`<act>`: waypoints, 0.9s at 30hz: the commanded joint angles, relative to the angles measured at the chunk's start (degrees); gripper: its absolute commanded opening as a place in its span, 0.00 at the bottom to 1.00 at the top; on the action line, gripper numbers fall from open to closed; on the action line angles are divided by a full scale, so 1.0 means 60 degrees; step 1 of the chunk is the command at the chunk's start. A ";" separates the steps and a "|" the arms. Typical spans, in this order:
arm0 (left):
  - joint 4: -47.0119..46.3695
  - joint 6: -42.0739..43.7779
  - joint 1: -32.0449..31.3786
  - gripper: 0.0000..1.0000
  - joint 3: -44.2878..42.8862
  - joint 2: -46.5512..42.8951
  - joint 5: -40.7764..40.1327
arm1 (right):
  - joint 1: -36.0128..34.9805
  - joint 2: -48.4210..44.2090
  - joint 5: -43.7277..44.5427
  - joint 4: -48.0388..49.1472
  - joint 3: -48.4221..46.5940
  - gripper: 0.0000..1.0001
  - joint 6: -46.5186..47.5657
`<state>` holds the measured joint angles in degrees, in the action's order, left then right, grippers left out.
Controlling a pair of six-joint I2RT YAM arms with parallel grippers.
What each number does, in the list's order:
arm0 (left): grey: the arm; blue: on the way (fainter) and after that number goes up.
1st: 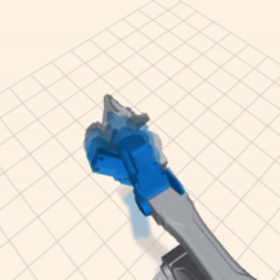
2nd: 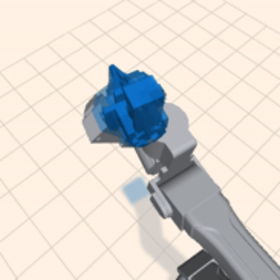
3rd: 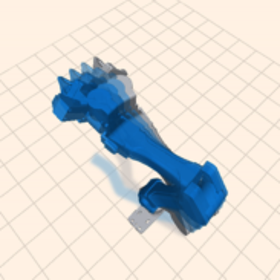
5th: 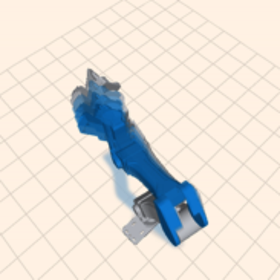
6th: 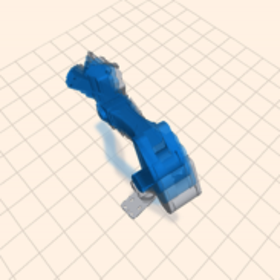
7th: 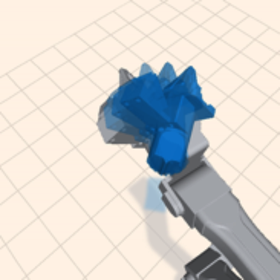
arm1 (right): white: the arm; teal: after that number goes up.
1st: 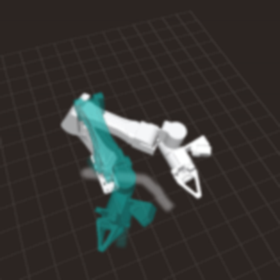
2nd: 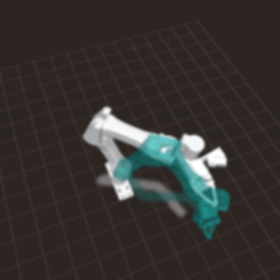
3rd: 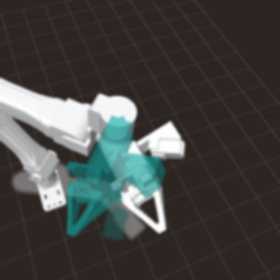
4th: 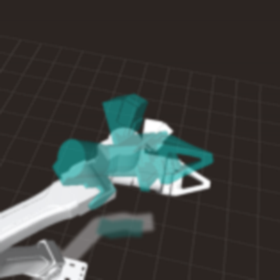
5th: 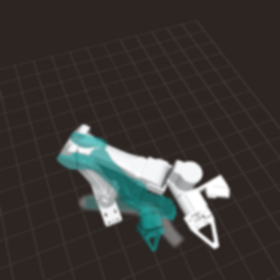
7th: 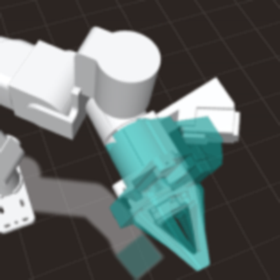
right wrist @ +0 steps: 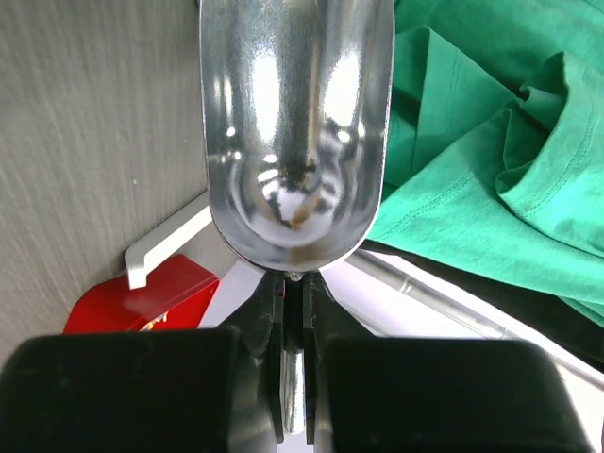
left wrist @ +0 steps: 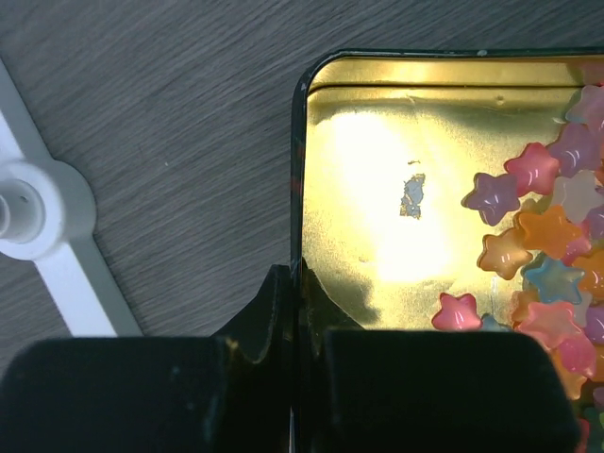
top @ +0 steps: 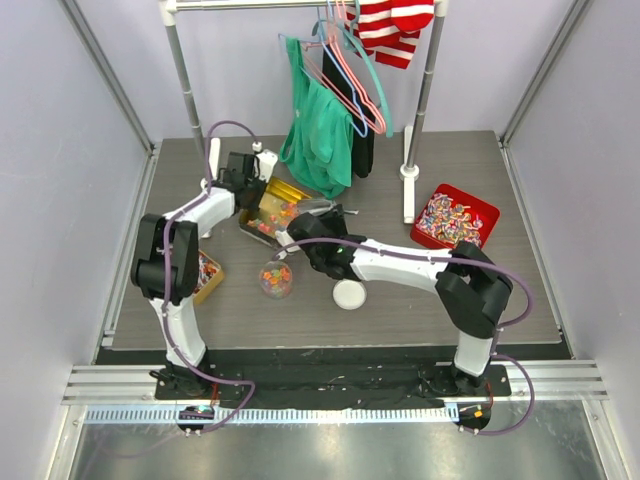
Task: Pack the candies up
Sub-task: Scoop the fake candies from the storage box.
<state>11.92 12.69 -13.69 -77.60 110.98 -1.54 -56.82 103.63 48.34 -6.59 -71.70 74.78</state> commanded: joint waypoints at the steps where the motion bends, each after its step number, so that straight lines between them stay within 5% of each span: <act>1: 0.0034 0.1092 -0.0208 0.00 0.0087 -0.1064 0.0153 | 0.0138 0.0276 0.0279 0.1054 -0.0208 0.01 0.0791; 18: 0.0796 0.2323 -0.0954 0.00 -0.0117 -0.1871 0.1135 | 0.0329 0.1433 0.0440 0.1465 -0.0589 0.01 0.1905; 27: 0.1235 0.2631 -0.1204 0.00 -0.0630 -0.1578 0.1282 | 0.0329 0.1170 -0.0453 0.0074 -0.0209 0.01 0.1760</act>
<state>18.70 27.40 -20.08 -76.93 104.05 2.52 -55.18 112.51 47.99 -2.00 -72.90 84.31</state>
